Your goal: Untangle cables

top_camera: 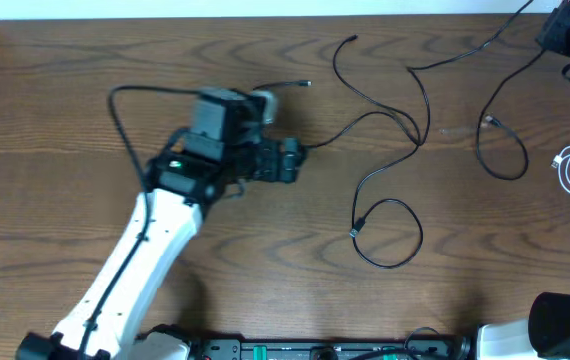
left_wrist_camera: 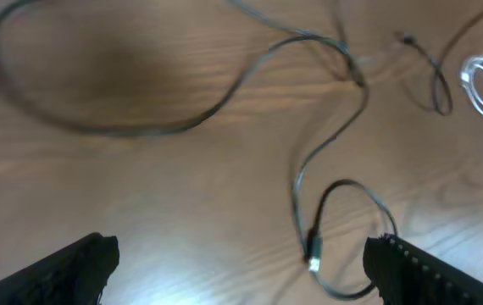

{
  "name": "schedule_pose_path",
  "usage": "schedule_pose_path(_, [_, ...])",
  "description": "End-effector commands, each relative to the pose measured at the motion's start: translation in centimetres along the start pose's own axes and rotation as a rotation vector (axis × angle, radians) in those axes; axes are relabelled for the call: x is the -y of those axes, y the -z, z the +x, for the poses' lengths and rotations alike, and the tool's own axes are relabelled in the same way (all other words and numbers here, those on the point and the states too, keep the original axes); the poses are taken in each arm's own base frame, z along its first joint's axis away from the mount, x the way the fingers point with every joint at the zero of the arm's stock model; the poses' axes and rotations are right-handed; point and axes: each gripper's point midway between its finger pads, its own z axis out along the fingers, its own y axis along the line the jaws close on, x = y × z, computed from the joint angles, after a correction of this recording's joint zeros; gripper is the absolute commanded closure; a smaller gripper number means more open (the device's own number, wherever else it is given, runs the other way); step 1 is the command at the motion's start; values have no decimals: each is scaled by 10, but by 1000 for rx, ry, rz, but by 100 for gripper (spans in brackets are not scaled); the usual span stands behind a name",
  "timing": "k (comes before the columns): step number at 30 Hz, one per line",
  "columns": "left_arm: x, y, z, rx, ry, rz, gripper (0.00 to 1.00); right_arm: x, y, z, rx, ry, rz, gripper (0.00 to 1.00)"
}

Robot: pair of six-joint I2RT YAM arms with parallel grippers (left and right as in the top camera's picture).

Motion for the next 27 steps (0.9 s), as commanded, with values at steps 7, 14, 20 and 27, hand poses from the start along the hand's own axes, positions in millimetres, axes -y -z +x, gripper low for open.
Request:
schedule_pose_path(7, [56, -127, 6, 56, -280, -41, 2, 8, 2, 15, -62, 5, 39, 99])
schedule_pose_path(14, [99, -200, 69, -26, -435, 41, 2, 9, 3, 22, -88, 2, 44, 99])
schedule_pose_path(20, [80, -235, 103, -100, -438, 12, 14, 10, 3, 28, -112, 0, 50, 99])
schedule_pose_path(27, [100, -187, 43, 50, -420, 43, 93, 10, 3, 28, -112, 0, 50, 99])
